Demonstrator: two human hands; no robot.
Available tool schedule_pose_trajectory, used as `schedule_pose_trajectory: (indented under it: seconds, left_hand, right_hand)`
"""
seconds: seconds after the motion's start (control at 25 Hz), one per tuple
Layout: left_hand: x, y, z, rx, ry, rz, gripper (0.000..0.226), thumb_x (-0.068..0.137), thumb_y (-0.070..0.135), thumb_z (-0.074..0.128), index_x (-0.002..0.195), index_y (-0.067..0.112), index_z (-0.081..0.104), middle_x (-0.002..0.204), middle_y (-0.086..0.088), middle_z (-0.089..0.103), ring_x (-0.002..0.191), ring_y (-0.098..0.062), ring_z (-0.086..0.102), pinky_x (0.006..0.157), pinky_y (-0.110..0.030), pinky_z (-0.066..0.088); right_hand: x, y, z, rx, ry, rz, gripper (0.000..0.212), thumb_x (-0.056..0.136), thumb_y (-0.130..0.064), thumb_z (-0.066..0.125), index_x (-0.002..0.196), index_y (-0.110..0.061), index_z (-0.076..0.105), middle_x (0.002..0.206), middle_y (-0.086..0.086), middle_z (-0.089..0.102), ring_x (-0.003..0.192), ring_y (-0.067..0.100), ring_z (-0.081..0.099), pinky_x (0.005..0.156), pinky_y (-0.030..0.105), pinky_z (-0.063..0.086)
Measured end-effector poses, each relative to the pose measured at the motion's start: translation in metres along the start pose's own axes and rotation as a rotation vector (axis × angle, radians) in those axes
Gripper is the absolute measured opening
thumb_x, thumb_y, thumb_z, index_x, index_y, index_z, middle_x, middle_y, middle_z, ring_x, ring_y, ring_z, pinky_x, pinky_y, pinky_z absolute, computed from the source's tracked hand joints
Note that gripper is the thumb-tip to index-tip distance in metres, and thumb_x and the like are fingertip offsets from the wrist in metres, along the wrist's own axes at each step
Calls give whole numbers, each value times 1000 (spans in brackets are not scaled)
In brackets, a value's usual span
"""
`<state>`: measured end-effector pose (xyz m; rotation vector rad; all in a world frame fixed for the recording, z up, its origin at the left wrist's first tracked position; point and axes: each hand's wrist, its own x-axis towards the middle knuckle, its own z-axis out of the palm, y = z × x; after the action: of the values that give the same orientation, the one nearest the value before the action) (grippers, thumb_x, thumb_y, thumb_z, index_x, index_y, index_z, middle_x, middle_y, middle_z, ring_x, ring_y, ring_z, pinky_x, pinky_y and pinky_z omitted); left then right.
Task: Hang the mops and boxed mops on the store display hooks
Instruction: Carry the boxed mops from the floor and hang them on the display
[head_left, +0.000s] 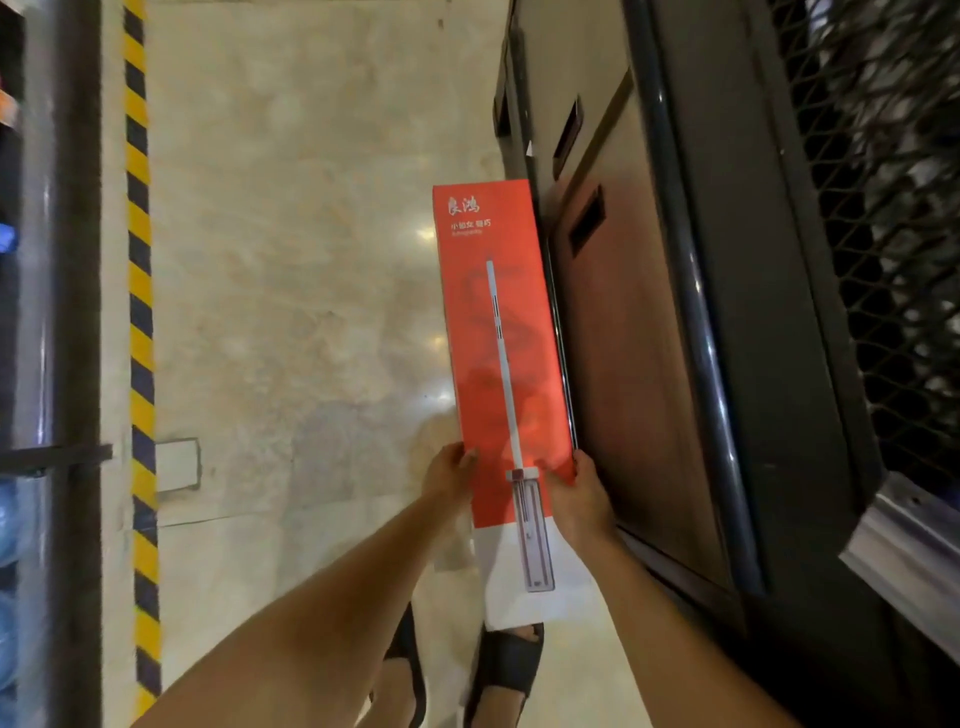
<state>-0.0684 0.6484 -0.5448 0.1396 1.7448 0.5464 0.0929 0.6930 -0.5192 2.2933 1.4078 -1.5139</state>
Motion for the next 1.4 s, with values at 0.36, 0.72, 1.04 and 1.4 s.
schedule_pose_trajectory:
  seconds: [0.36,0.72,1.04,1.4]
  left_hand:
    - [8,-25,-39,-373,-266,-131,40,103,50,56,133,25,62,129,-5,71,119,-28,68,103,-61,54]
    - [-3,-28,-48,-344,-304,-53,44,101,62,52,131,33,64,124,2,75,117,-25,70,99,-63,56]
    - [-32,-22,-67,-414,-253,-53,47,104,60,45,137,31,61,130,-1,71,117,-25,68,93,-58,59]
    - [-136,60,-139,-636,-242,135,67,97,69,51,141,20,64,137,-10,70,128,-32,67,114,-53,47]
  right_hand:
    - [-3,-3,4,252,-4,75,40,90,-48,75,115,-19,62,116,5,64,98,23,67,85,39,58]
    - [-3,-14,9,277,-34,91,70,65,-77,78,115,-33,57,130,5,60,107,26,69,86,42,62]
    - [-22,-38,18,221,-71,-4,52,73,-45,92,114,-22,69,102,-2,78,93,23,76,91,46,62]
    - [-161,-73,-25,349,-320,-175,50,83,-32,85,129,-26,64,114,-6,78,105,12,75,95,33,58]
